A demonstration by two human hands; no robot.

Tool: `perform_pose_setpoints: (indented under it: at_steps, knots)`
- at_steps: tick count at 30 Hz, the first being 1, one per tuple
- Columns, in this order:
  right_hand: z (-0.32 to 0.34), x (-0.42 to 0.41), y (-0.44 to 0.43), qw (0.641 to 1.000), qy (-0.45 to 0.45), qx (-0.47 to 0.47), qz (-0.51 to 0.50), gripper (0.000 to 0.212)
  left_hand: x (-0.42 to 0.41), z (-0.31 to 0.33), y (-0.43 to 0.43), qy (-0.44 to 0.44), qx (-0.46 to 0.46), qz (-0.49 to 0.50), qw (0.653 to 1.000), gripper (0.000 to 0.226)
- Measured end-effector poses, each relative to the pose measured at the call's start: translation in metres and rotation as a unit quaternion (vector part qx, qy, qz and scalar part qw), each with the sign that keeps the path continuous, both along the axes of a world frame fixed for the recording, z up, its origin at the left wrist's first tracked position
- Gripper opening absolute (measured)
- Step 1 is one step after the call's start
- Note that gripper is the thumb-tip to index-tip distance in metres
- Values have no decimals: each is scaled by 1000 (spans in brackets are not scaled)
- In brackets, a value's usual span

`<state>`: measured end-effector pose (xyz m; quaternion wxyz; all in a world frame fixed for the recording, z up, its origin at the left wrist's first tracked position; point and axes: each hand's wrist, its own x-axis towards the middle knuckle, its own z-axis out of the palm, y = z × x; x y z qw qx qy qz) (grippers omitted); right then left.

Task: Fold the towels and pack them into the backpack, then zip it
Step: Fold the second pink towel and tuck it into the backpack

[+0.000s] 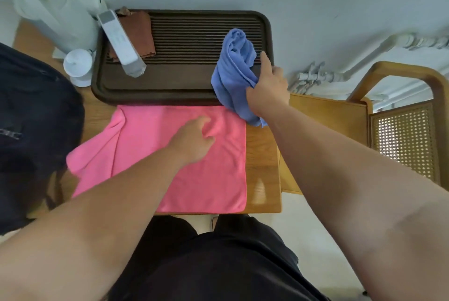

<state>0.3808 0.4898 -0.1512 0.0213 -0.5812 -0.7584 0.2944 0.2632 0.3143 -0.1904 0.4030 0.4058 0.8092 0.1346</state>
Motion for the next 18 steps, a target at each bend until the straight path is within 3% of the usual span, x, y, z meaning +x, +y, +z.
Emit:
perform_pose_setpoints:
  at_steps: [3, 7, 9, 12, 14, 18]
  knots:
    - [-4, 19, -30, 989, -4, 150, 14, 91, 10, -13, -33, 134, -82, -170, 973, 77]
    - [-29, 45, -80, 931, 33, 301, 204, 73, 26, -25, -62, 157, -155, -251, 942, 105]
    - [-46, 55, -107, 918, -19, 234, 320, 75, 34, -31, -73, 158, -154, -260, 940, 117]
    - [-71, 71, -132, 889, -187, 33, 417, 110, 47, -36, -83, 168, -152, -262, 938, 123]
    - [-81, 83, -140, 871, -238, 14, 430, 126, 51, -36, -85, 170, -151, -253, 940, 123]
    - [-83, 109, -139, 864, -271, 18, 425, 136, 51, -31, -90, 163, -152, -243, 944, 119]
